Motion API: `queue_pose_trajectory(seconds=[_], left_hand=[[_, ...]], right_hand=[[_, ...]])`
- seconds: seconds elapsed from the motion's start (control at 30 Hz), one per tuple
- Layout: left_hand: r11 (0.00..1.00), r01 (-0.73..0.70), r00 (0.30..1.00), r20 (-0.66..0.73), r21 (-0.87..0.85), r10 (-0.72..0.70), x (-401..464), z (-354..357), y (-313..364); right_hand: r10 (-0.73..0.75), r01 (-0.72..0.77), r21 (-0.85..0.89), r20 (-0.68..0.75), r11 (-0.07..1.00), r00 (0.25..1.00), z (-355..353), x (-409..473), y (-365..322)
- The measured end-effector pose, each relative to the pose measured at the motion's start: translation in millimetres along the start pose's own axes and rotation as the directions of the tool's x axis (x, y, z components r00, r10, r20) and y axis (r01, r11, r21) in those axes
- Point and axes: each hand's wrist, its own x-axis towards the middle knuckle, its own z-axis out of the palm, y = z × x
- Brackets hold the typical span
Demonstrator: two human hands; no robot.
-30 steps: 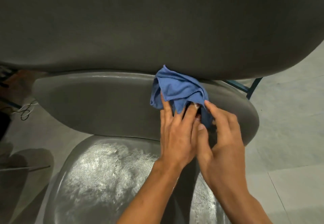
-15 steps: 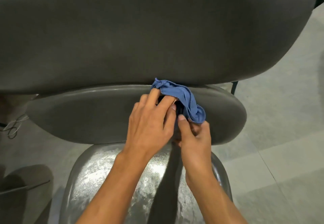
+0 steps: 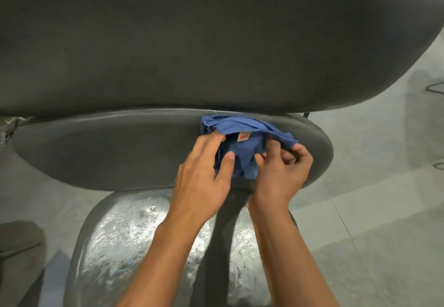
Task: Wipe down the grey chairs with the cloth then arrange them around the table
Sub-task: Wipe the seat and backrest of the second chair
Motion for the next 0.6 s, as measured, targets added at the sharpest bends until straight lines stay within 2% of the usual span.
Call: queue_pose_trajectory(seconds=[0.17,0.27,0.4,0.5,0.6], left_hand=[[1.0,-0.015,0.999,0.044,0.019,0.014,-5.6,5.6,-2.5],[0.997,-0.063,0.998,0.032,0.037,0.062,-12.8,14.9,-1.8],[0.992,-0.127,0.992,-0.002,0.021,0.127,-18.7,31.2,1.3],[0.987,-0.163,0.987,-0.002,0.008,0.163,-20.0,40.6,1.0],[0.985,-0.173,0.985,0.003,0.022,0.173,-23.8,44.6,-7.1]], right_hand=[[-0.118,0.125,-0.123,0.069,0.984,0.991,-11.7,7.6,-10.8],[-0.243,0.245,-0.177,0.031,0.953,0.969,-14.3,8.0,-25.7],[-0.449,0.437,-0.168,-0.034,0.883,0.893,-16.3,3.4,-37.5],[-0.513,0.524,-0.186,0.103,0.831,0.852,-12.6,-0.4,-20.9],[-0.546,0.623,-0.332,0.301,0.708,0.782,-13.1,7.5,7.2]])
